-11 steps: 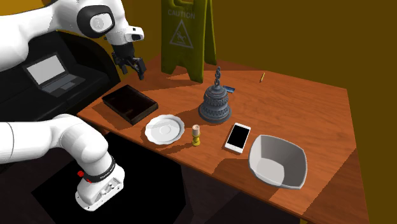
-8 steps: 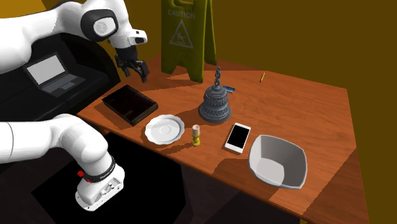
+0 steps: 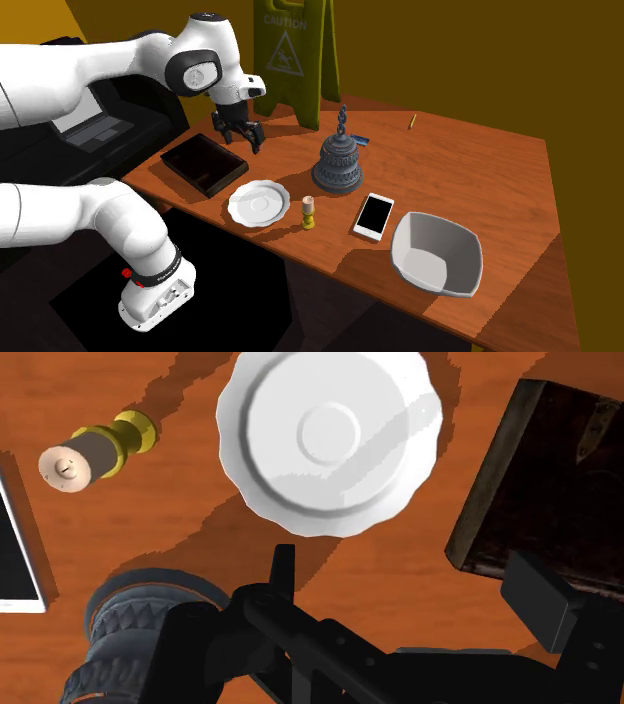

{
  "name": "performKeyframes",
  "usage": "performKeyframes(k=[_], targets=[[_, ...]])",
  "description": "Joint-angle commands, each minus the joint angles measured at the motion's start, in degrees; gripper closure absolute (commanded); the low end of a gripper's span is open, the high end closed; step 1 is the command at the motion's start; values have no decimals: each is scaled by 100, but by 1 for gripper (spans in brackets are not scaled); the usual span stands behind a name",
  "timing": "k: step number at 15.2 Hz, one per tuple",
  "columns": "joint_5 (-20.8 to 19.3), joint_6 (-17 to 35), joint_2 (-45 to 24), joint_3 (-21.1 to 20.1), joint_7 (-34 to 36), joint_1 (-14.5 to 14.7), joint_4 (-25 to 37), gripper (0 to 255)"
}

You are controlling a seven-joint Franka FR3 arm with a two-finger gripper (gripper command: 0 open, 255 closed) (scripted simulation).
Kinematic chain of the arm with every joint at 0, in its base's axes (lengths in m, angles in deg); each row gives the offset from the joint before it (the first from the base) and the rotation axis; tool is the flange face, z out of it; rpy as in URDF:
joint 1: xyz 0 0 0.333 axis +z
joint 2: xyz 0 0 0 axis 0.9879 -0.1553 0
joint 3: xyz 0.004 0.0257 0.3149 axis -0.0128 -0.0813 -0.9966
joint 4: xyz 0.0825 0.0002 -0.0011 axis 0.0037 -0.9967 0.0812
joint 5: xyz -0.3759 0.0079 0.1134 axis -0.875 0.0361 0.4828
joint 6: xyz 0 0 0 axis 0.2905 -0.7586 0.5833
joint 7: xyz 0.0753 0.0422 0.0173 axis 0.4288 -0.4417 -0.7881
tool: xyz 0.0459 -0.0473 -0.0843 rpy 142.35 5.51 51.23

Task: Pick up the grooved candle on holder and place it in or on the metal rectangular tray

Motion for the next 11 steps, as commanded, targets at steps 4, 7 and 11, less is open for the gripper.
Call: performKeyframes(k=[4,7,11], targets=[[-386,532,-397,590,-635,-251,-152,0],[-575,895,-776,955,-1017,-376,-139,0],[-745,1389,-1389,1451,-1535,-486,-15,0]])
